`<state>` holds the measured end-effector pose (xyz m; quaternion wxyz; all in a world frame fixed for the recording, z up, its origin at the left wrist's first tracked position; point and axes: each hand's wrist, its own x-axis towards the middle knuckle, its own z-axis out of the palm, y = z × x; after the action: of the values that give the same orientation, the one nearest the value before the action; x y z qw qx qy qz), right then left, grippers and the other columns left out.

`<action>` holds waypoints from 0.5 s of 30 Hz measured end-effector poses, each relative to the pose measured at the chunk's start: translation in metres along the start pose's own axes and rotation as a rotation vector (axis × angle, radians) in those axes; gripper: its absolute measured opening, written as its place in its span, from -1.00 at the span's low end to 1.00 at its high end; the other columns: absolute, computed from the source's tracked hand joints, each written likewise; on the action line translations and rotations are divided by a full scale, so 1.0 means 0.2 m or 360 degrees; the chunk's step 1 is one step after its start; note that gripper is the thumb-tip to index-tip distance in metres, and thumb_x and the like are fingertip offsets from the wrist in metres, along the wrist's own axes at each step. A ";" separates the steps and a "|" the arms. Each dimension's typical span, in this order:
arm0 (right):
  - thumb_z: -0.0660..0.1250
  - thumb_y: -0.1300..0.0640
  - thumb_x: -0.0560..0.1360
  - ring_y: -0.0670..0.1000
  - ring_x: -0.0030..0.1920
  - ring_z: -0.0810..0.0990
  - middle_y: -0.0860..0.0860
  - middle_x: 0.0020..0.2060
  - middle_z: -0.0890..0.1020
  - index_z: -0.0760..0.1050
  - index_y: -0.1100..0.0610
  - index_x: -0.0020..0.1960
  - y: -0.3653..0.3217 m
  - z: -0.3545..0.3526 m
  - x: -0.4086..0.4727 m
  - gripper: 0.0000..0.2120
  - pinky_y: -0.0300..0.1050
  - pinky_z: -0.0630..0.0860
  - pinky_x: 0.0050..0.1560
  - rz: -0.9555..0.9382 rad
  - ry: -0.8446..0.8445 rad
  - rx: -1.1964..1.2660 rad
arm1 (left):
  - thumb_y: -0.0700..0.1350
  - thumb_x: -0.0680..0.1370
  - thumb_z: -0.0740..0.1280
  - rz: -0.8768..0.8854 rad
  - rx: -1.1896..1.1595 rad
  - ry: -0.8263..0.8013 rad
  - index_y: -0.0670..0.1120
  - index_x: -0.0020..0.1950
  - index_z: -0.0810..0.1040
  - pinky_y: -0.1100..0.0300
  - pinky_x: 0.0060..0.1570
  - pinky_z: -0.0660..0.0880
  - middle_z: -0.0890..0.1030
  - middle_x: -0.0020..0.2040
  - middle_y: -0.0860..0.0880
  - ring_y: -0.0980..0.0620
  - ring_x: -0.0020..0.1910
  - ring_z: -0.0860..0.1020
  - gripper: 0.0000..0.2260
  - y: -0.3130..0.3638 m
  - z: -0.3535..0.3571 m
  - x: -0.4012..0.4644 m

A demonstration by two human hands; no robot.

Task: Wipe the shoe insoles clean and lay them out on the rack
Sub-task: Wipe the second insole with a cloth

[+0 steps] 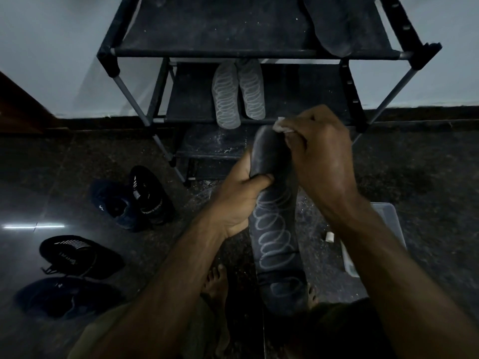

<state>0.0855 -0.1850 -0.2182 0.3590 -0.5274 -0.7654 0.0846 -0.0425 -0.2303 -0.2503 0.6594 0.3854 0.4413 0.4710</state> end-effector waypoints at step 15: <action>0.29 0.42 0.46 0.23 -0.15 0.53 0.26 -0.17 0.57 0.66 0.30 -0.08 -0.04 0.04 -0.02 -0.82 0.06 0.48 -0.15 -0.0085 -0.0116 0.0136 | -0.48 0.58 0.11 -0.0008 0.0058 -0.0038 0.05 0.41 0.35 0.05 0.18 0.53 0.56 0.28 -0.14 -0.07 0.25 0.55 -0.45 0.00 -0.02 0.00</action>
<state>0.0757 -0.1903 -0.2221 0.3551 -0.4877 -0.7874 0.1268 -0.0464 -0.2292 -0.2513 0.6587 0.4019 0.4429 0.4565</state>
